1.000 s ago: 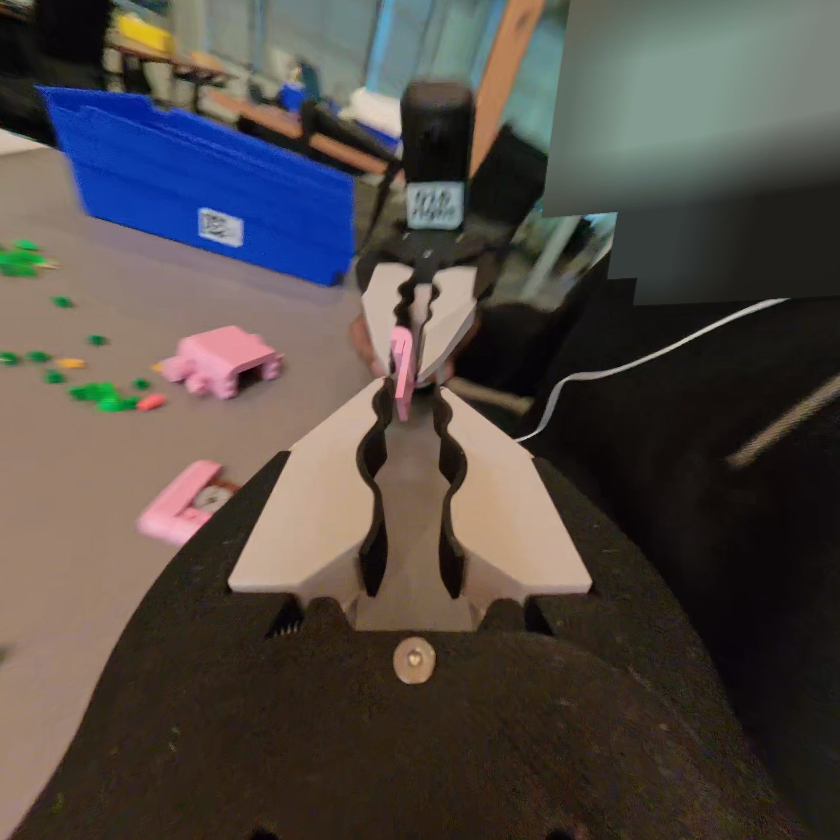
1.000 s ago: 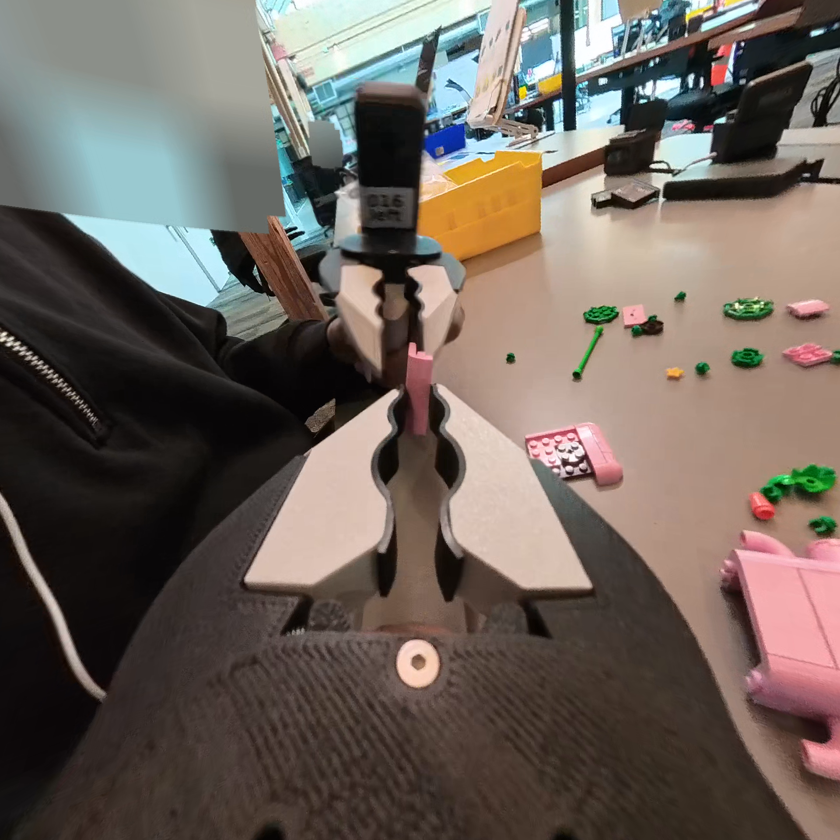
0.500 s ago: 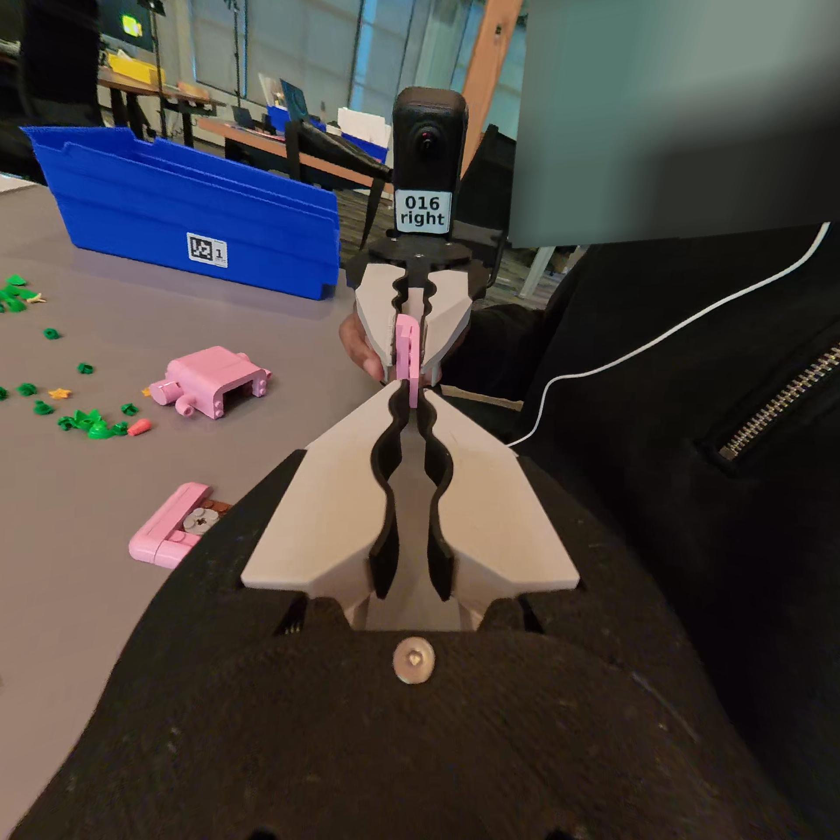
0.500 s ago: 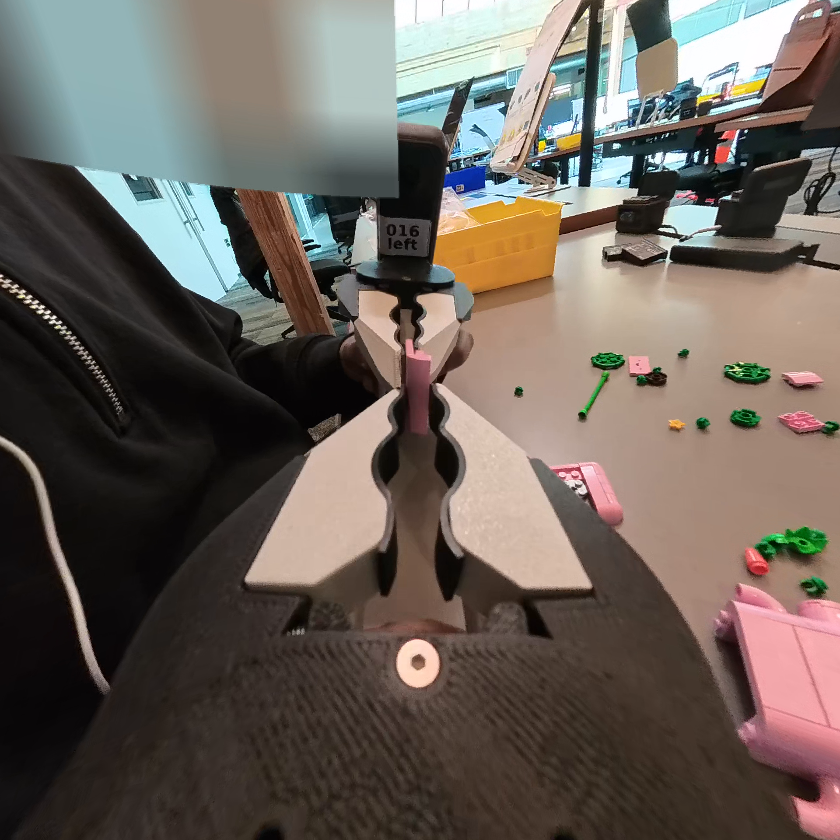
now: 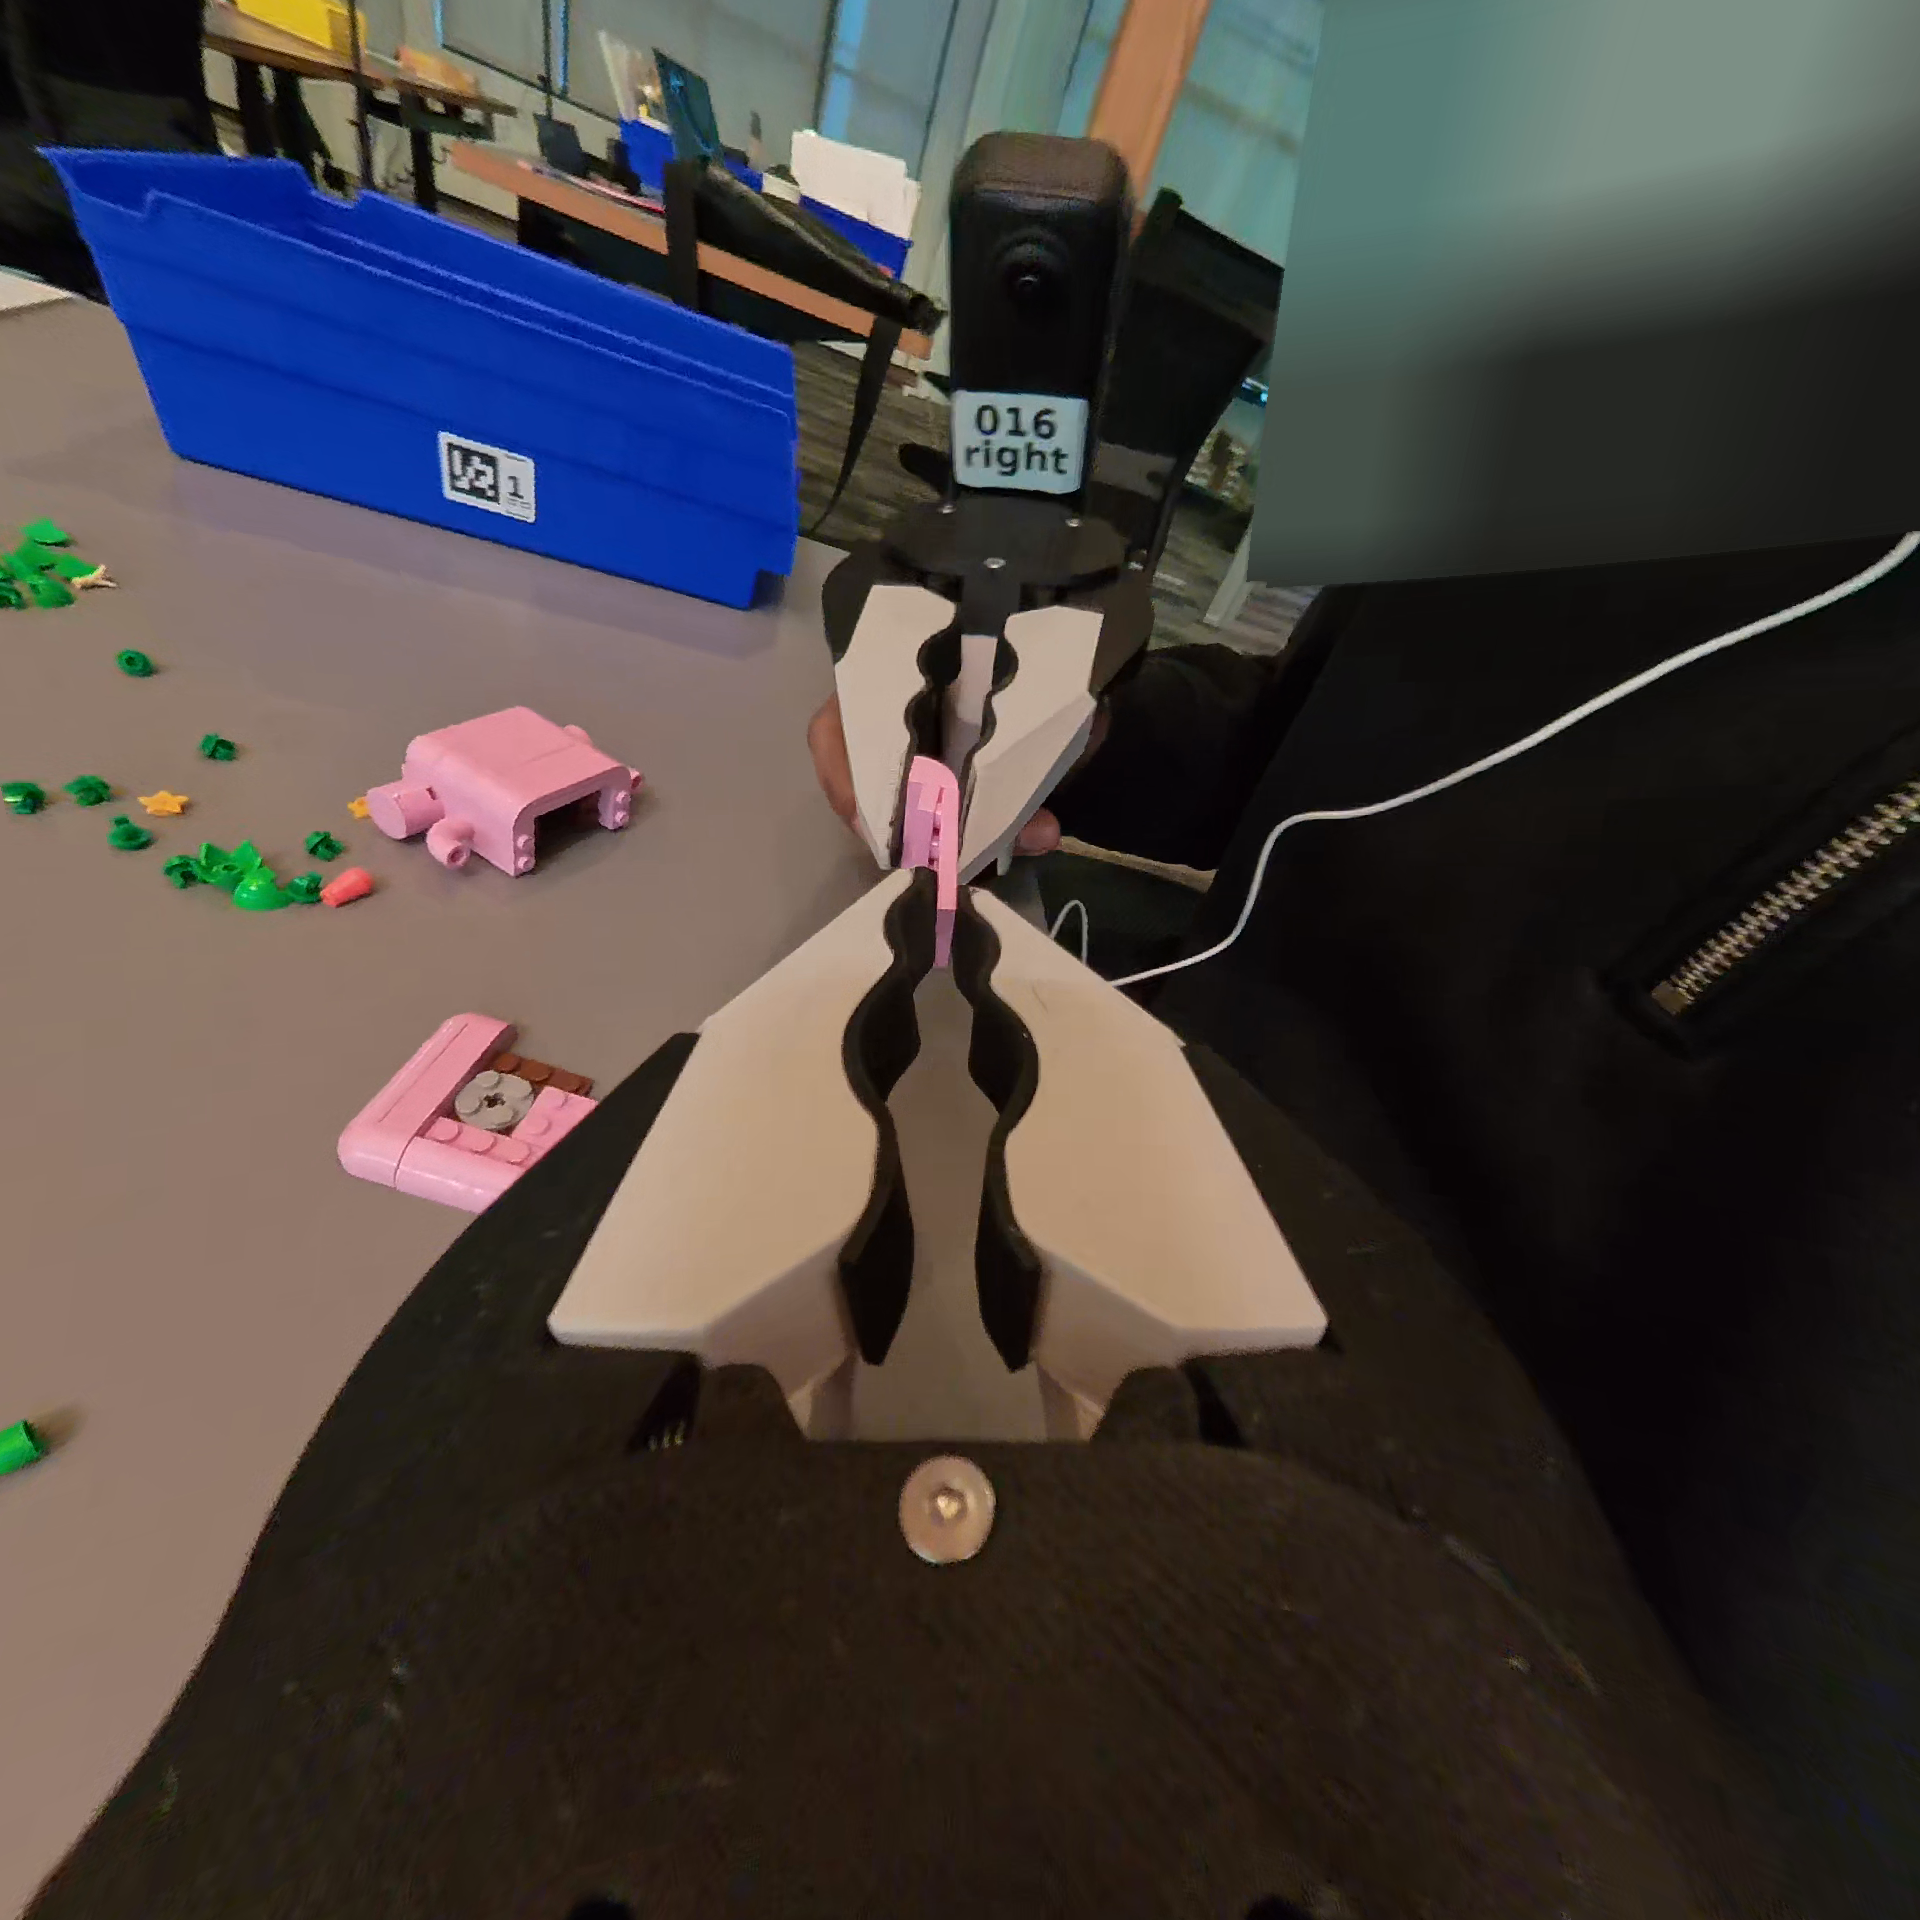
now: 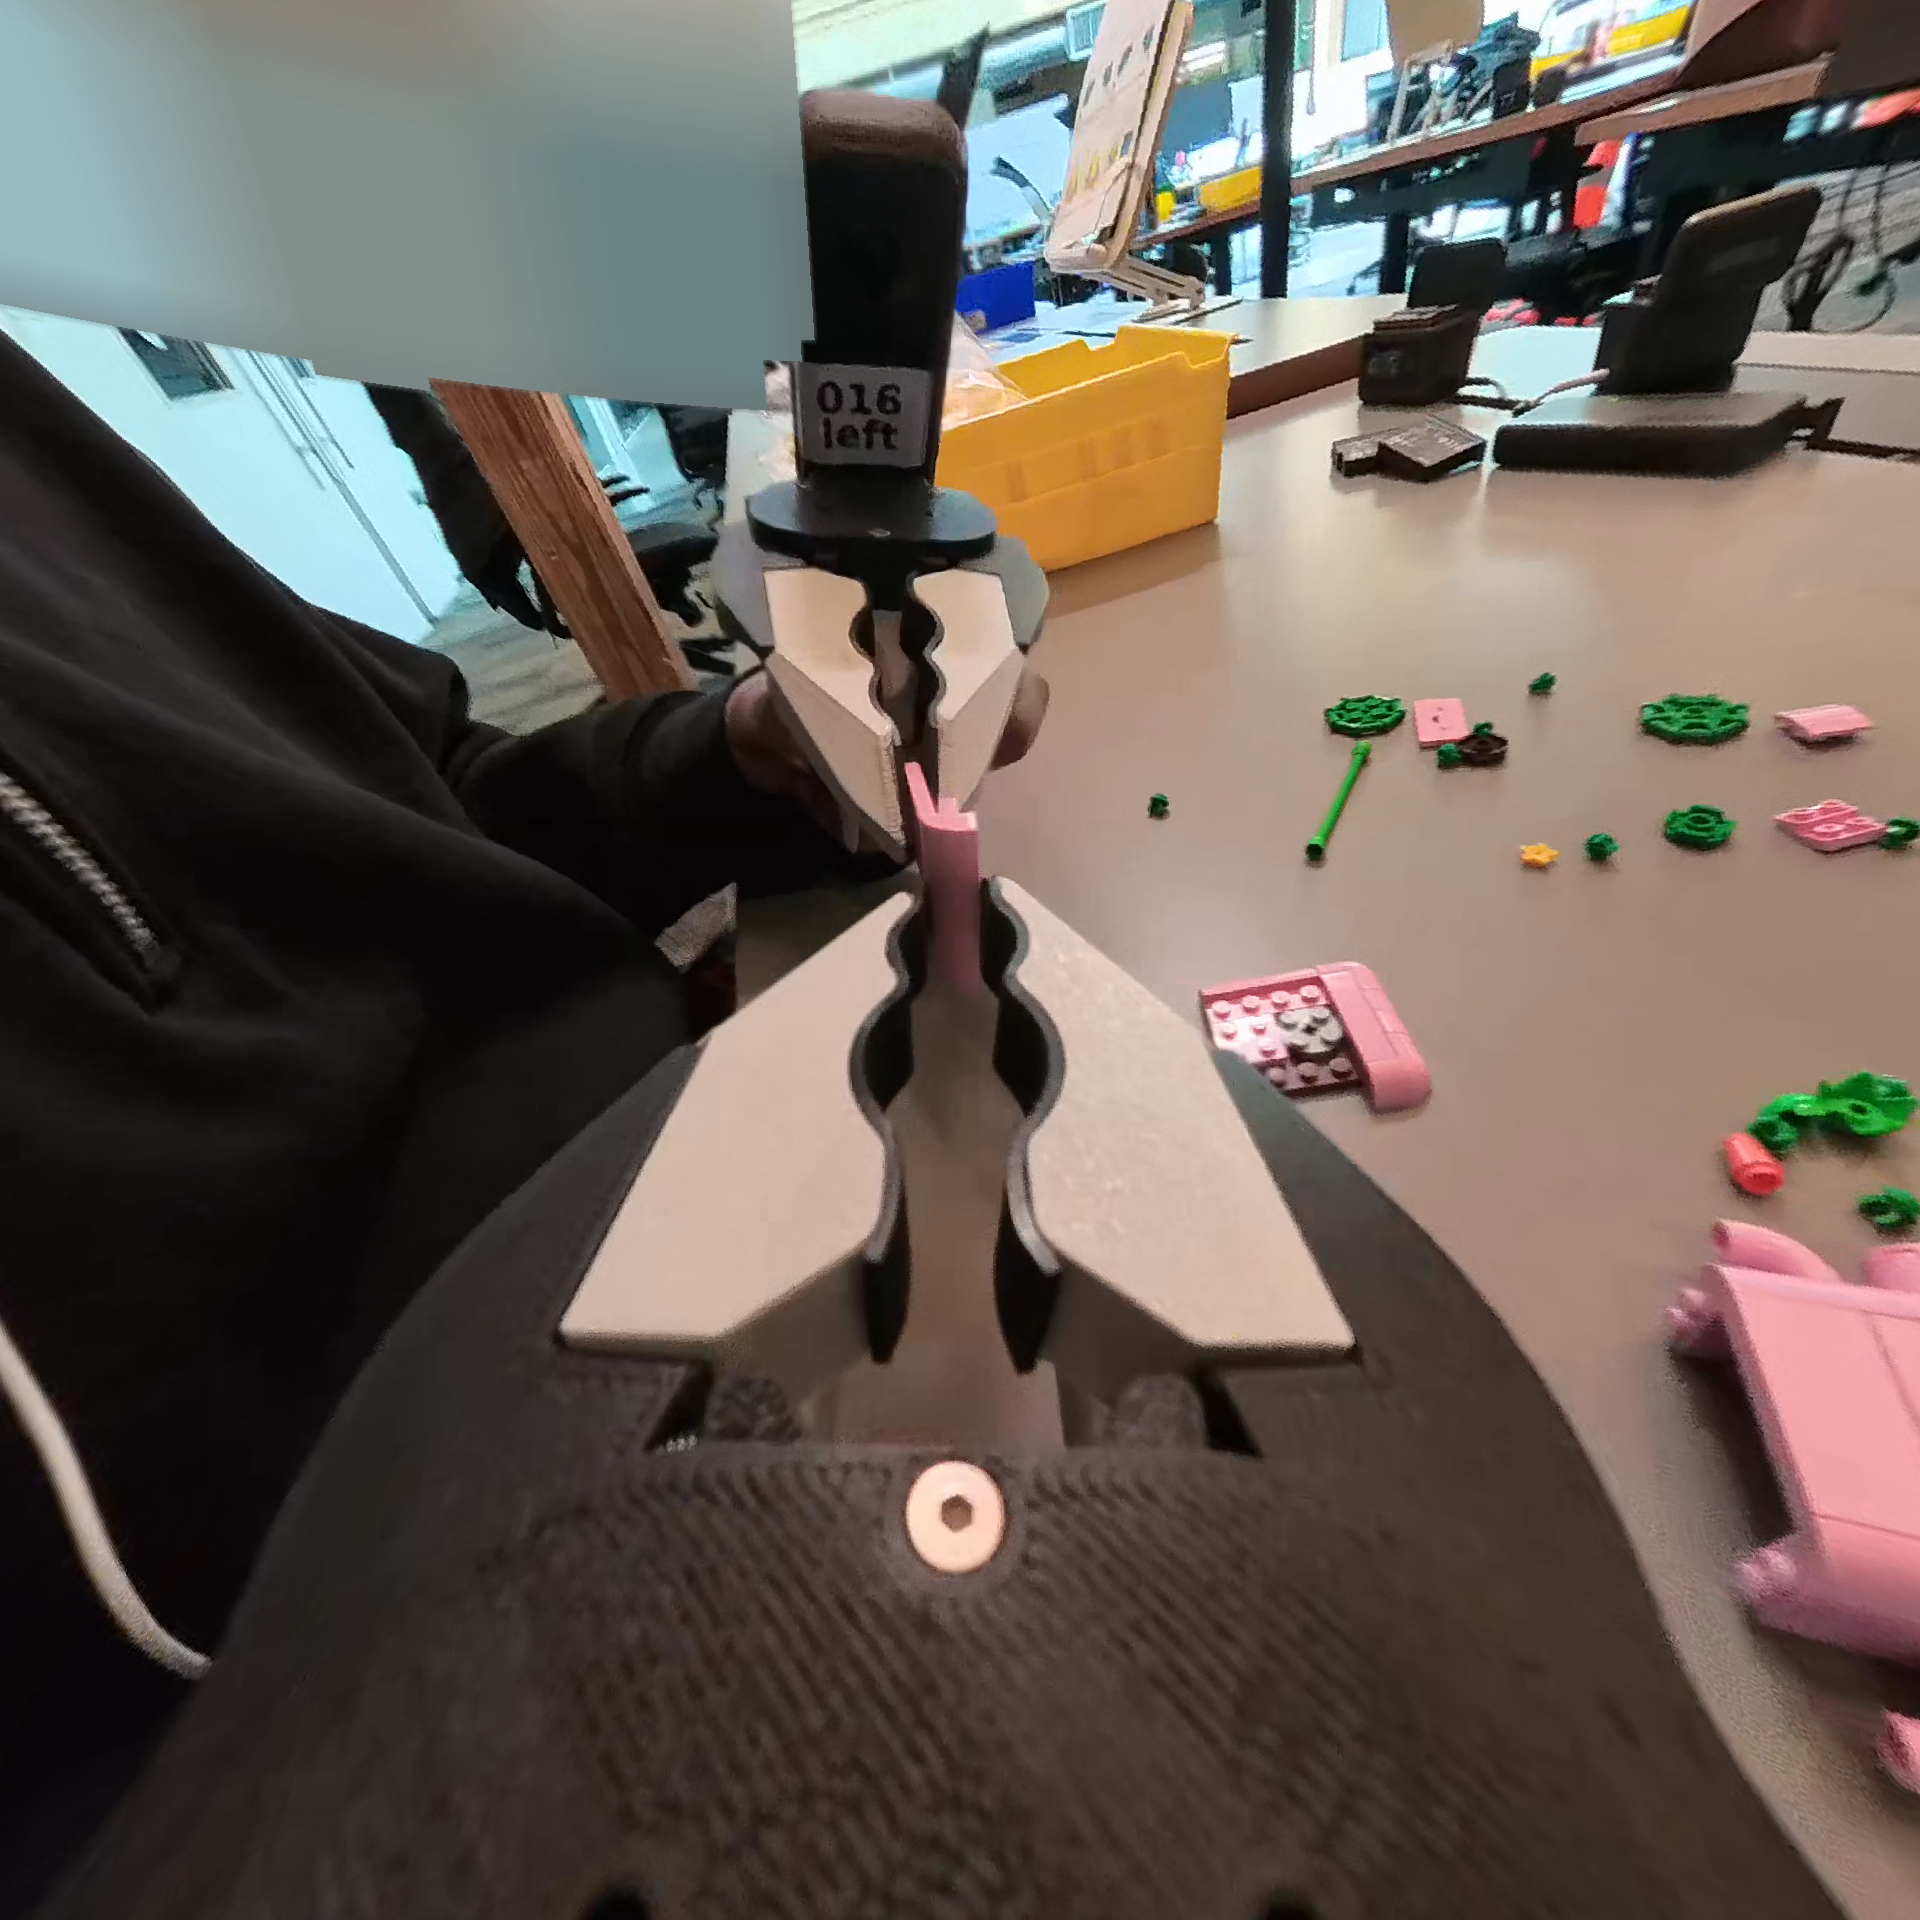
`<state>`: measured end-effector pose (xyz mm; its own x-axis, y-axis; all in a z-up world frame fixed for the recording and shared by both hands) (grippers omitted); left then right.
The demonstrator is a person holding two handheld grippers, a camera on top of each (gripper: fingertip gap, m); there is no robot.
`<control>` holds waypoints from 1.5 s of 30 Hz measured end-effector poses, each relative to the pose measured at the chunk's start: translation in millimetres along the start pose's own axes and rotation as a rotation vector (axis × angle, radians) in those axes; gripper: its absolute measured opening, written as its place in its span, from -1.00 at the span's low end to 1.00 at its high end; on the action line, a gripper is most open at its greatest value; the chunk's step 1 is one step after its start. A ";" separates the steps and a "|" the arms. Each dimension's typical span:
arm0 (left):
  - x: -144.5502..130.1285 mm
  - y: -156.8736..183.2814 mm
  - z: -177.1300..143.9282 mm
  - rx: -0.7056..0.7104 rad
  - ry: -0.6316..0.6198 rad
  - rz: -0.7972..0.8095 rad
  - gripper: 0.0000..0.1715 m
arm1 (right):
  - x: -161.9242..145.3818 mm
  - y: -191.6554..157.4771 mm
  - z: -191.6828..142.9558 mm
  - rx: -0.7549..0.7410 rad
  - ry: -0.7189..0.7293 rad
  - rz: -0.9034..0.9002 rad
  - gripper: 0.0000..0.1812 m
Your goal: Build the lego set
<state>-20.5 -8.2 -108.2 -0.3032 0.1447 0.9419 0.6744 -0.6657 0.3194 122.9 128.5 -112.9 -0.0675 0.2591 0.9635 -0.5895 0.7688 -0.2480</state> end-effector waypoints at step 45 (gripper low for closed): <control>-30.7 -33.1 -35.1 0.276 -0.445 -0.244 -0.94 | -32.5 21.8 14.2 -0.246 -0.362 0.201 -0.92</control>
<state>-57.2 -16.3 -151.3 -0.1995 0.6038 0.7717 0.7896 -0.3674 0.4915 100.8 128.5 -148.1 -0.4623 0.2301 0.8564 -0.3309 0.8512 -0.4073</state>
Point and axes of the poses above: each gripper's, where its closed fingertips meet, z out along the fingers, x out of its top, y = z × x across the jaws, the point moved 10 cm from there along -z, back along the fingers, and after that the axes turned 14 degrees about y, right-handed, at the moved point
